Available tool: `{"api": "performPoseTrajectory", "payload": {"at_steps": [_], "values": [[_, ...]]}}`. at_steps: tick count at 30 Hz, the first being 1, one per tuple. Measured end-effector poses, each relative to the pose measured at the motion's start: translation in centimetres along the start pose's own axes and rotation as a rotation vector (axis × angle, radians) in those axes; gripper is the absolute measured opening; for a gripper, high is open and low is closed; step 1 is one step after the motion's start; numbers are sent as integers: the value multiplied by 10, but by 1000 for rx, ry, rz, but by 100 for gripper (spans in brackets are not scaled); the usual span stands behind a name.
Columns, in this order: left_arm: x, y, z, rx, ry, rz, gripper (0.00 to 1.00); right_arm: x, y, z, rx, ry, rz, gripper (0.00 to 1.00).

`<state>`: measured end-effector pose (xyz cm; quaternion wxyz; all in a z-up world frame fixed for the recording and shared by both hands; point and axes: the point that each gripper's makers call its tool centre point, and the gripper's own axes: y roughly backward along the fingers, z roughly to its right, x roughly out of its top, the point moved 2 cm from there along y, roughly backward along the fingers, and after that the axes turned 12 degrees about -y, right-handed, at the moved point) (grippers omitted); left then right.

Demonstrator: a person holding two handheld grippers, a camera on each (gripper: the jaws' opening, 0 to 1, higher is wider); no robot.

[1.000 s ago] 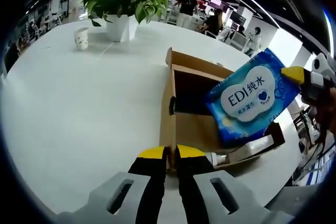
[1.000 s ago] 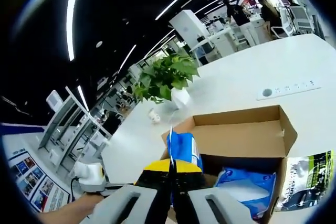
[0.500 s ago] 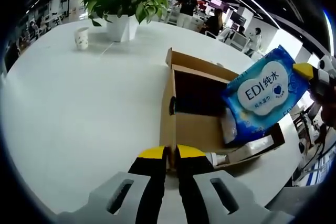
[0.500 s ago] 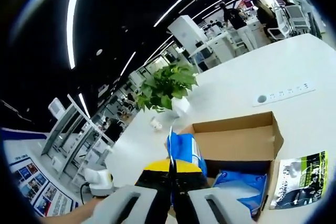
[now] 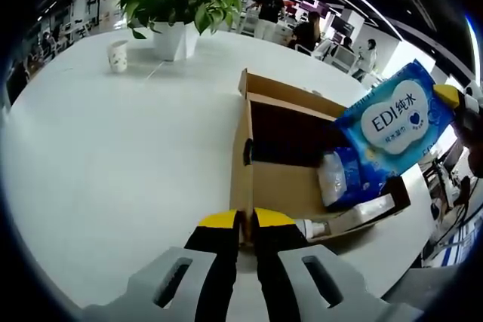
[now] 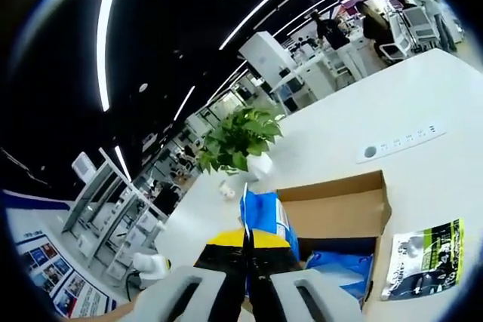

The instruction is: Operate the shoe box by opening the lid, removing the specified soft item, and placing it in the target area until the item is outside and the box remains undamaged.

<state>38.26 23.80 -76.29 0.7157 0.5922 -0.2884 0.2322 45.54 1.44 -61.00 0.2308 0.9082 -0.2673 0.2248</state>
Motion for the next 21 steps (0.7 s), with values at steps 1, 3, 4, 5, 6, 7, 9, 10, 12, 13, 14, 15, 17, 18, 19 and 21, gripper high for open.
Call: {"api": "performPoseTrajectory", "payload": {"at_steps": [1, 3, 4, 5, 6, 7, 9, 10, 12, 13, 14, 15, 17, 18, 19, 21], "values": [[0, 0, 0, 0, 0, 0, 5, 2, 2, 1, 1, -6, 5, 0], [0, 0, 0, 0, -1, -1, 5, 6, 6, 2, 1, -8, 12, 0], [0, 0, 0, 0, -1, -2, 5, 7, 8, 2, 0, -7, 15, 0], [0, 0, 0, 0, -1, -2, 5, 9, 10, 2, 0, -8, 19, 0], [0, 0, 0, -1, -1, -2, 5, 11, 12, 2, -1, -8, 23, 0], [0, 0, 0, -1, 0, -2, 5, 13, 14, 3, -2, -8, 27, 0], [0, 0, 0, -2, 0, -3, 5, 16, 17, 3, -2, -10, 37, 0], [0, 0, 0, -2, 0, -3, 5, 18, 19, 3, -2, -10, 40, 0], [0, 0, -1, -2, 0, -3, 5, 22, 23, 3, -2, -16, 50, 0], [0, 0, -1, -3, 0, -3, 5, 23, 25, 3, -2, -18, 54, 0], [0, 0, -1, -3, 0, -4, 5, 25, 27, 3, -2, -19, 58, 0], [0, 0, -1, -3, -1, -4, 5, 27, 29, 3, -2, -19, 61, 0], [0, 0, -1, -3, -3, -5, 5, 29, 33, 4, -6, -16, 67, 0], [0, 0, -1, -5, -6, -4, 5, 31, 35, 5, -8, -16, 70, 0], [0, 0, -1, -6, -9, -4, 5, 32, 37, 7, -11, -17, 72, 0], [1, 0, -1, -9, -20, -1, 5, 34, 40, 8, -14, -19, 78, 0]]}}
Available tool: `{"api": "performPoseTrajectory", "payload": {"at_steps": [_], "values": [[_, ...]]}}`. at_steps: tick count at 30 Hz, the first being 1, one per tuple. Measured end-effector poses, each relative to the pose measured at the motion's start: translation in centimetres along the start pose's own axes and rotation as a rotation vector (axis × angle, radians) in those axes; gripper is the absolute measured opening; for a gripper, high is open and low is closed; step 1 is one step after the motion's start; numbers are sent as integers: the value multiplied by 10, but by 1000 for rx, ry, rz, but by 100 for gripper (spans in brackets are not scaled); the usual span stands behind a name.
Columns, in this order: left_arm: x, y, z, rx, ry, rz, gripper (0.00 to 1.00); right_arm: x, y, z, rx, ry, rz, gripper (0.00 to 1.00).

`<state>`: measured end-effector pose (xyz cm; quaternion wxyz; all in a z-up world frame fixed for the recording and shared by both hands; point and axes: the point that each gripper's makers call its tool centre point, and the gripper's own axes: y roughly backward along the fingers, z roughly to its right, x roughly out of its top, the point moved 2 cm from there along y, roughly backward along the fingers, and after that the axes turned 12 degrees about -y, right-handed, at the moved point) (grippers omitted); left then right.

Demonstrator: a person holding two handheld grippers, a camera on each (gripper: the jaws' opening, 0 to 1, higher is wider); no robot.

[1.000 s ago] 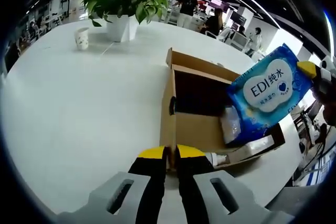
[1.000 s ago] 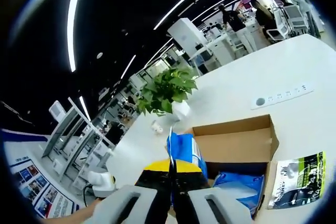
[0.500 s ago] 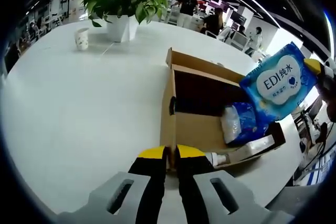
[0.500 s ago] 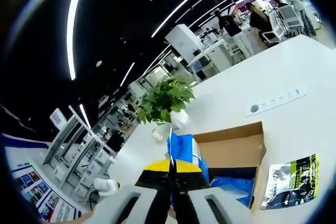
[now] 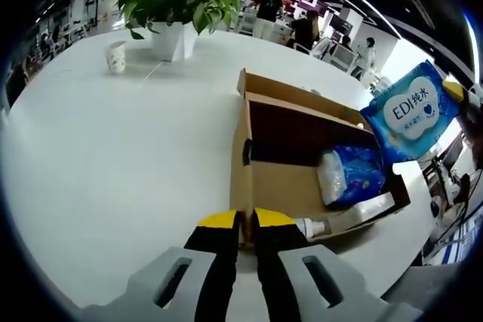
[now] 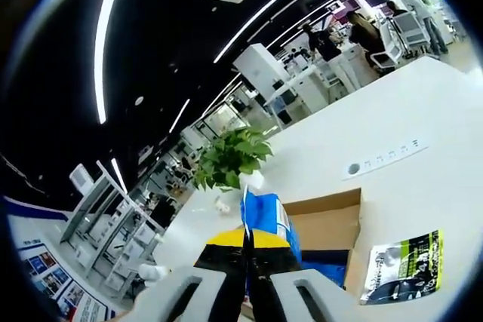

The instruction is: Operate the shoe box by opening the lid, removing the specified soft item, and placing it in the target area until the item is outside and the box remains undamaged.

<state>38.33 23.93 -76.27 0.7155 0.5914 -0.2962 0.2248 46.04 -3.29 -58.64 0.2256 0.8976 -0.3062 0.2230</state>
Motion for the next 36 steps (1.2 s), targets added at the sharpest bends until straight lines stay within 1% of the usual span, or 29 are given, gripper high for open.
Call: {"api": "performPoseTrajectory", "payload": {"at_steps": [3, 5, 12, 16, 18, 21, 24, 27, 33, 36], "values": [[2, 0, 0, -1, -60, 11, 6, 4, 5, 2, -6, -2, 11, 0], [2, 0, 1, 6, -81, 8, 6, 7, 8, 3, -8, 0, 19, 0], [2, 0, -2, 2, -88, 4, 6, 18, 22, 7, -16, -9, 49, 0], [3, 1, -2, 3, -113, -5, 6, 27, 31, 10, -24, -10, 69, 0], [3, 2, 0, 1, -124, -13, 8, 31, 35, 12, -26, -17, 80, 0], [5, 4, 2, 1, -143, -19, 14, 36, 42, 16, -34, -17, 92, 0], [12, 9, 6, -5, -171, 6, 13, 40, 47, 20, -42, -19, 100, 0], [21, 15, 9, -13, -174, 32, 17, 42, 52, 24, -50, -22, 108, 0], [26, 20, 15, -33, -204, 52, 27, 48, 62, 30, -63, -28, 128, 0], [30, 24, 19, -53, -203, 71, 33, 50, 67, 32, -67, -30, 137, 0]]}}
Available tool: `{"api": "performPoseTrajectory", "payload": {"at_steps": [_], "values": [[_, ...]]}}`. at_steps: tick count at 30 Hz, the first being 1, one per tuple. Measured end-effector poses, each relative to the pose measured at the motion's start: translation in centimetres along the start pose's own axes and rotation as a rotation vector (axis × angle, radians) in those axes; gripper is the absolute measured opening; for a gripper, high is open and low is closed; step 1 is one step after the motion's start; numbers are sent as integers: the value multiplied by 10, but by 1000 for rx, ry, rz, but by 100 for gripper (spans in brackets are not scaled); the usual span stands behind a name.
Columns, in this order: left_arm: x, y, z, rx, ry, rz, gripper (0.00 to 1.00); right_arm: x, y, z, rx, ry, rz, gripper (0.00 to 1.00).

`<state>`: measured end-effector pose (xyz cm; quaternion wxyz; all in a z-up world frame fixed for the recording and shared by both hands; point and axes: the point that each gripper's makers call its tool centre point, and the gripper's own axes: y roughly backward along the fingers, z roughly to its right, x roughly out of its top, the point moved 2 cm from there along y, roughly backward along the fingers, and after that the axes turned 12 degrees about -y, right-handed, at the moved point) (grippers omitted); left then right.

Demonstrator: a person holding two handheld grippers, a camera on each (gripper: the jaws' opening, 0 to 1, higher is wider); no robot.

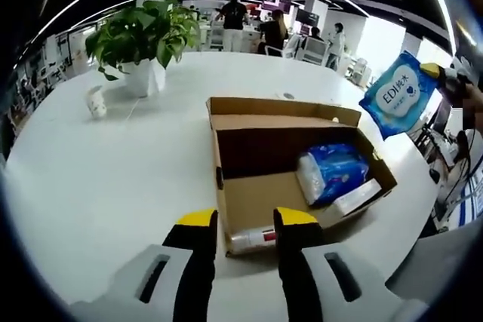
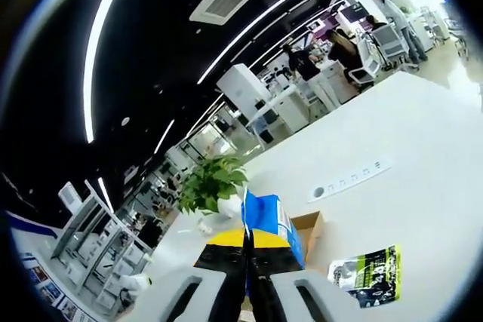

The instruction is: Operate the shoe box by opening the lid, removing the specified soft item, and placing it in the target area until the item is outside and the box remains undamaged.

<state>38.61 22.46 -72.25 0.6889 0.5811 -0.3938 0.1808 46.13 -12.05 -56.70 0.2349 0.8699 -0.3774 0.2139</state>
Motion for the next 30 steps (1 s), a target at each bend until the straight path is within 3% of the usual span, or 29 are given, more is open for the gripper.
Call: {"api": "performPoseTrajectory", "payload": {"at_steps": [8, 13, 19, 25, 30], "values": [[11, 5, 11, -42, -21, 43, 47, 9, 10, 11, -19, -1, 21, 0], [24, 8, 28, -120, -21, 100, 58, 11, 13, 19, -30, -3, 27, 0], [37, 16, 49, -186, -88, 140, 68, 12, 17, 26, -46, -1, 34, 0], [50, 29, 57, -206, -101, 193, 74, 9, 18, 37, -64, -6, 29, 0], [52, 38, 60, -201, -141, 205, 80, 6, 19, 50, -88, -15, 24, 0]]}}
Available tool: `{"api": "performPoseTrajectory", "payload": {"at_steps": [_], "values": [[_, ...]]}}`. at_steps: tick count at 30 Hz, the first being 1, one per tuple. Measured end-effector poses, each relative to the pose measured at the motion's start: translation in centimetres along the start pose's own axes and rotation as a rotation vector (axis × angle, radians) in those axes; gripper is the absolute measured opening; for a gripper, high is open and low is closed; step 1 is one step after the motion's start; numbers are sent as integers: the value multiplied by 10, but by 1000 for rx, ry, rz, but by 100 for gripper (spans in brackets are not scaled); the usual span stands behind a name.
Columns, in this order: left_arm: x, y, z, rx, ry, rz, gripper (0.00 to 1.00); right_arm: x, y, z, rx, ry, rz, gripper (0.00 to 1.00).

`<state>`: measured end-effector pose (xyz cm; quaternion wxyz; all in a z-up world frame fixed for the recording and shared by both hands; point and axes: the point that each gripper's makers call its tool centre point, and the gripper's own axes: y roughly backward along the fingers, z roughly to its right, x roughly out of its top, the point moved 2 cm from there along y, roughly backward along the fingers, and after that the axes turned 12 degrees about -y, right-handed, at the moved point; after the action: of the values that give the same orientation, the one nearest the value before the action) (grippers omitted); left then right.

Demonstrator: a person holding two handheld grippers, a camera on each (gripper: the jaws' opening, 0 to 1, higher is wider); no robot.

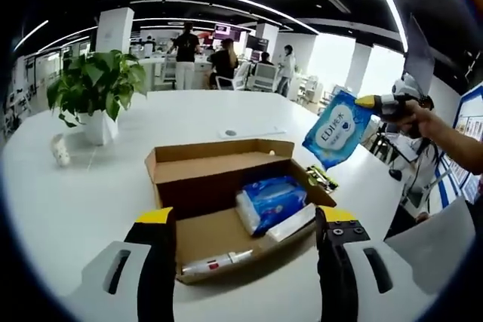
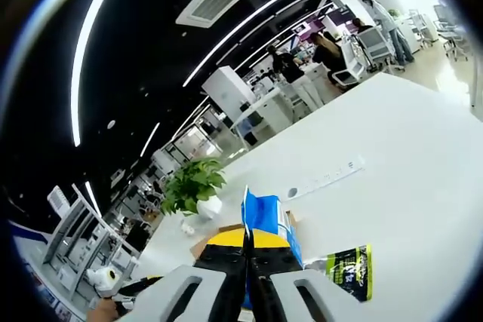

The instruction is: Operate the shoe box by opening the lid, removing the specified soft item, and placing it in the target area until the item is outside and the box remains undamaged.

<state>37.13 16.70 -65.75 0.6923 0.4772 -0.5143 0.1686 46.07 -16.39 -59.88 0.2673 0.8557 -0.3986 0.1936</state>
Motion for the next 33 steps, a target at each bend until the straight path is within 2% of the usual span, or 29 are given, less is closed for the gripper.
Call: {"api": "performPoseTrajectory", "payload": {"at_steps": [14, 19, 24, 28, 33], "values": [[-4, 15, 20, -4, -64, 14, 97, -13, -9, 21, -49, -17, -13, 0], [-6, 11, 19, 17, -73, 26, 99, -20, -15, 24, -58, -21, -19, 0], [-13, 7, 19, 22, -86, 7, 100, -23, -22, 27, -65, -30, -22, 0], [-19, 6, 22, 13, -99, -21, 97, -28, -28, 28, -75, -32, -26, 0], [-19, 5, 25, -2, -108, -23, 97, -36, -35, 30, -81, -51, -29, 0]]}}
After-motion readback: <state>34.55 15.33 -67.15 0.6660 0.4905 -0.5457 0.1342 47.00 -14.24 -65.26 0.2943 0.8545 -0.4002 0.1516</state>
